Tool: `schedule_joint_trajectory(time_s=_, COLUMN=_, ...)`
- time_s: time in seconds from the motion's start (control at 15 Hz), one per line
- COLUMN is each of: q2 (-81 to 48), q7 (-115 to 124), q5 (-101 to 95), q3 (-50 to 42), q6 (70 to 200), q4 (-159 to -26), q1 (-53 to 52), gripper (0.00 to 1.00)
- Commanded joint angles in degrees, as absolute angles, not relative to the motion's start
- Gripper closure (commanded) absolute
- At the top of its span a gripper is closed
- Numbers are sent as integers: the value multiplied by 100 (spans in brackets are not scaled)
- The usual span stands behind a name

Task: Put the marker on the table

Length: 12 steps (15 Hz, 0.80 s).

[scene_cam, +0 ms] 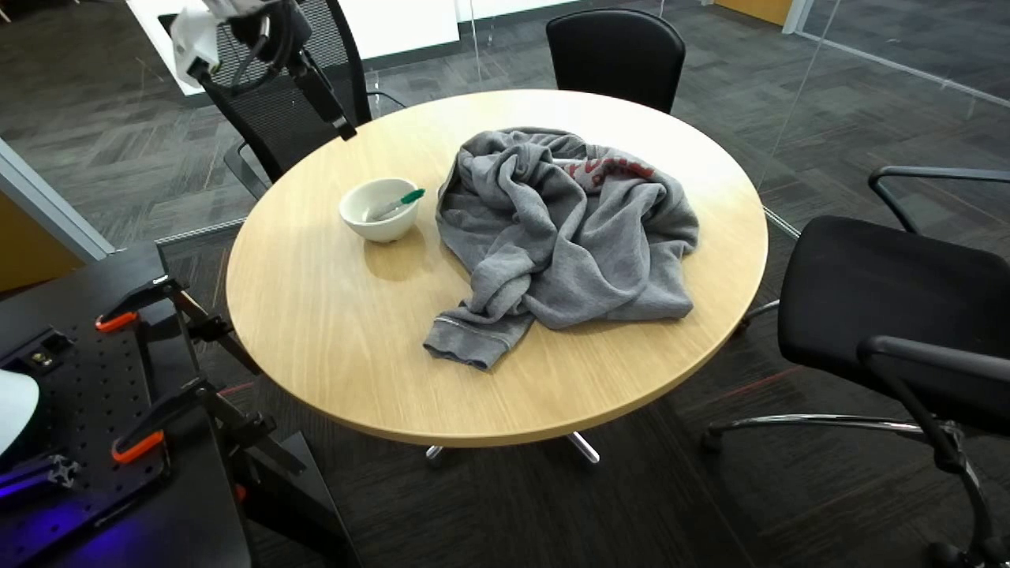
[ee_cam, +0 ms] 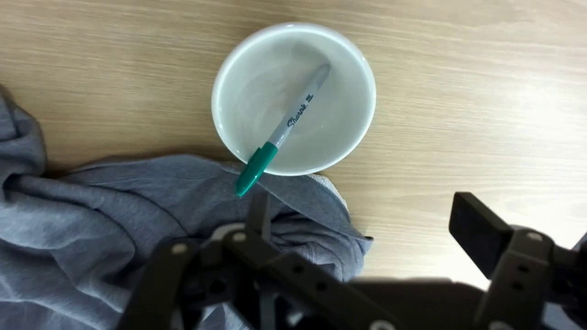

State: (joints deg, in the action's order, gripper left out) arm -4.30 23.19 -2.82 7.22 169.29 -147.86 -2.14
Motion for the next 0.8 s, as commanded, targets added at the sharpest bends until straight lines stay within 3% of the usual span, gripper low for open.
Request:
schedule_joint_trajectory(time_s=0.0, q2=-483, q7=2319, q5=-278, q3=728, q6=16931, q4=-14750, q1=-216, gripper=0)
schedule_joint_trajectory(time_s=0.73, q2=-715, q7=4048, q5=388, q3=338, q6=18499, q4=-14975, q1=-292, gripper=0)
